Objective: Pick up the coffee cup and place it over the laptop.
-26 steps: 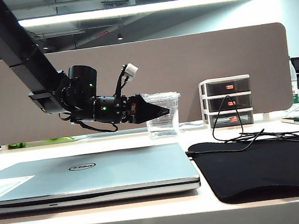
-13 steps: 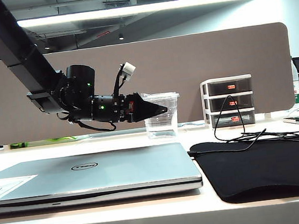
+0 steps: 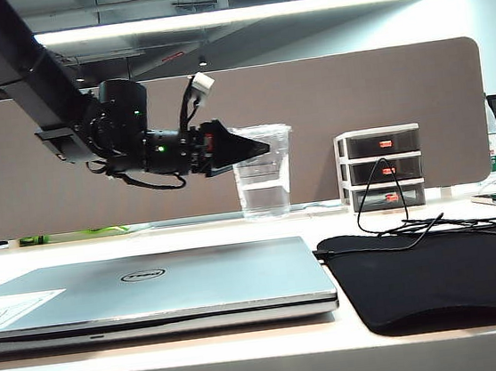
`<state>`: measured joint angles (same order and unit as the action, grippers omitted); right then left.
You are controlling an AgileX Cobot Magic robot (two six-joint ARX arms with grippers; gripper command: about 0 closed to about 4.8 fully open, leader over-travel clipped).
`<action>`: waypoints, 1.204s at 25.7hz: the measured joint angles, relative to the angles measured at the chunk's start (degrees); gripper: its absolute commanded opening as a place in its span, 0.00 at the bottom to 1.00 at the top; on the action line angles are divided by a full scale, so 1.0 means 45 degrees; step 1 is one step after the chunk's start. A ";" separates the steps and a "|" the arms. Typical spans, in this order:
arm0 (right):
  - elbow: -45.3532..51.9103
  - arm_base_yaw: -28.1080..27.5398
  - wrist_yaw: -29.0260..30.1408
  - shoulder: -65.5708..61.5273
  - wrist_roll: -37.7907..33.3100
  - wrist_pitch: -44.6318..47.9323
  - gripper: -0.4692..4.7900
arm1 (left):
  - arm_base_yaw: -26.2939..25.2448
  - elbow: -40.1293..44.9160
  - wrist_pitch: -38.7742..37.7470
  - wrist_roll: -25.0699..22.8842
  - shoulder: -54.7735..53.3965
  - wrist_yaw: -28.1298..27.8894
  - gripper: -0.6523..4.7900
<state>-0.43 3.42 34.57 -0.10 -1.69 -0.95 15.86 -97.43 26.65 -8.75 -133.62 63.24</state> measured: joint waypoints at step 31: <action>0.0000 -0.0010 0.0034 0.0005 0.0000 -0.0194 0.08 | -0.1501 0.0053 -1.2624 -0.9219 0.2147 0.2278 0.85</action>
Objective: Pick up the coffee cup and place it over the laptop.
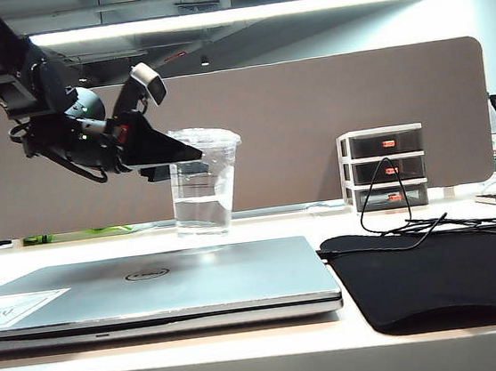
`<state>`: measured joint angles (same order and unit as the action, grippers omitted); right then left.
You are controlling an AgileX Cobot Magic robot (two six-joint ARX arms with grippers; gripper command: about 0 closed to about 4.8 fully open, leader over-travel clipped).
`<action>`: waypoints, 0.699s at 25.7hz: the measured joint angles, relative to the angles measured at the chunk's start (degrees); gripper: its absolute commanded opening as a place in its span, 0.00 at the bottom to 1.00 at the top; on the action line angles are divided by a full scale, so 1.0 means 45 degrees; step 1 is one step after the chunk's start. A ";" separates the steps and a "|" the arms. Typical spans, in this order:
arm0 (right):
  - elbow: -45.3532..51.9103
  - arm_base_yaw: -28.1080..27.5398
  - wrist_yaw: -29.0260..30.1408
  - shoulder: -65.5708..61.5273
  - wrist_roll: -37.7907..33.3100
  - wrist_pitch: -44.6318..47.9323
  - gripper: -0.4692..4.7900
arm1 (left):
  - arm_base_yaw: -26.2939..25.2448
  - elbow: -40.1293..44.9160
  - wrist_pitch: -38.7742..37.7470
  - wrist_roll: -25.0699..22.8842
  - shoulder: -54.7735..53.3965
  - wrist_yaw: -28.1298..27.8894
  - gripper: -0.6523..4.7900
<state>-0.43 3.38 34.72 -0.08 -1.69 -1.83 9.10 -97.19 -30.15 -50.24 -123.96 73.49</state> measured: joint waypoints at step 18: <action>0.0000 0.0005 0.0248 -0.0005 0.0000 -0.0053 0.08 | -0.0364 0.0126 -1.0535 -1.0666 0.0121 0.2127 0.79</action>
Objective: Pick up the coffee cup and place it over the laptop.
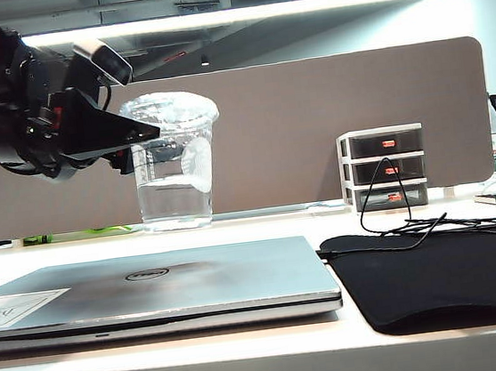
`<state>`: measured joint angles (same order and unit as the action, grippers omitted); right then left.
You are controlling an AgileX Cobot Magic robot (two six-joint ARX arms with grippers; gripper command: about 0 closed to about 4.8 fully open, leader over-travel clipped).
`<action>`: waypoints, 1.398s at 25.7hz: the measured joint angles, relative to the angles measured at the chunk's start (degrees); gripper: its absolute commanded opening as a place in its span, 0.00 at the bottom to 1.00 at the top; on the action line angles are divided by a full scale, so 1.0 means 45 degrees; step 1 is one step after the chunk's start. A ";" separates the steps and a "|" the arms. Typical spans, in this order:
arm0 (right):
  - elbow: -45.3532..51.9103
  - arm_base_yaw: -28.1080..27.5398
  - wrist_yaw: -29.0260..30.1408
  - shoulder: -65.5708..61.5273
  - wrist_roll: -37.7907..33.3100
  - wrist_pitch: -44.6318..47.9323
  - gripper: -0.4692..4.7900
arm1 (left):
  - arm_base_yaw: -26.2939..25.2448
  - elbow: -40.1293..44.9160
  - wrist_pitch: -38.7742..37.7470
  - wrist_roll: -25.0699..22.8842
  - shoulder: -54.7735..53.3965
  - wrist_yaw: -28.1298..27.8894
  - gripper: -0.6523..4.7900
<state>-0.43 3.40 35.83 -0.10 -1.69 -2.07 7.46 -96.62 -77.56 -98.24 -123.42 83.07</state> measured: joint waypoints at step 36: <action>0.0000 0.0000 0.0049 0.0000 0.0000 0.0000 0.08 | -0.0019 0.2161 0.0136 -0.2254 0.0000 -0.0204 0.96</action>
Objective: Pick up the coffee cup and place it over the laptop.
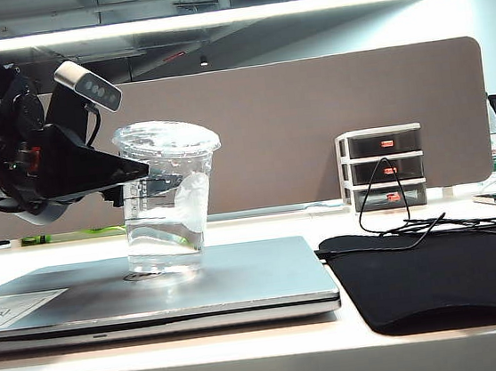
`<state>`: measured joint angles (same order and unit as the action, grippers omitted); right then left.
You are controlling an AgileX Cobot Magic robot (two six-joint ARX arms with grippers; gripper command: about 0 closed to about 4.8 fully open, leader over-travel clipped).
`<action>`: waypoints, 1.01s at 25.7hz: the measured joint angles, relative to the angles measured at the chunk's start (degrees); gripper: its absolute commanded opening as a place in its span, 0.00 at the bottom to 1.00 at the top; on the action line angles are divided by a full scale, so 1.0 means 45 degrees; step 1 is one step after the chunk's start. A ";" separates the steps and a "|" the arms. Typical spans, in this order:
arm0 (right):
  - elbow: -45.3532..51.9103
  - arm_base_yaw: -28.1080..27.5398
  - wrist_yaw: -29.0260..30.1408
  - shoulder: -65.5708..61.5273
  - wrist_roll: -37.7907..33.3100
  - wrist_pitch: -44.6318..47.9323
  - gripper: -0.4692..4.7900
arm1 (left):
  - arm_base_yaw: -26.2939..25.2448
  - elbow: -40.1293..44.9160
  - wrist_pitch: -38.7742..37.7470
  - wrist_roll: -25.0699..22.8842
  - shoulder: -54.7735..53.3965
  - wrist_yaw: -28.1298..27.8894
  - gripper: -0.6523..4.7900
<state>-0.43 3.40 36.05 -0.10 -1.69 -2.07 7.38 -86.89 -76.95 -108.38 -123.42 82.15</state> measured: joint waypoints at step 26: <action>0.0000 0.0000 0.0000 0.0000 0.0068 -0.0573 0.08 | -0.1137 -0.0005 -0.0986 0.0622 0.0000 -0.0971 1.00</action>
<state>-0.43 3.40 36.05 -0.10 -1.39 -4.64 2.26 -86.91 -81.38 -105.58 -123.42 77.78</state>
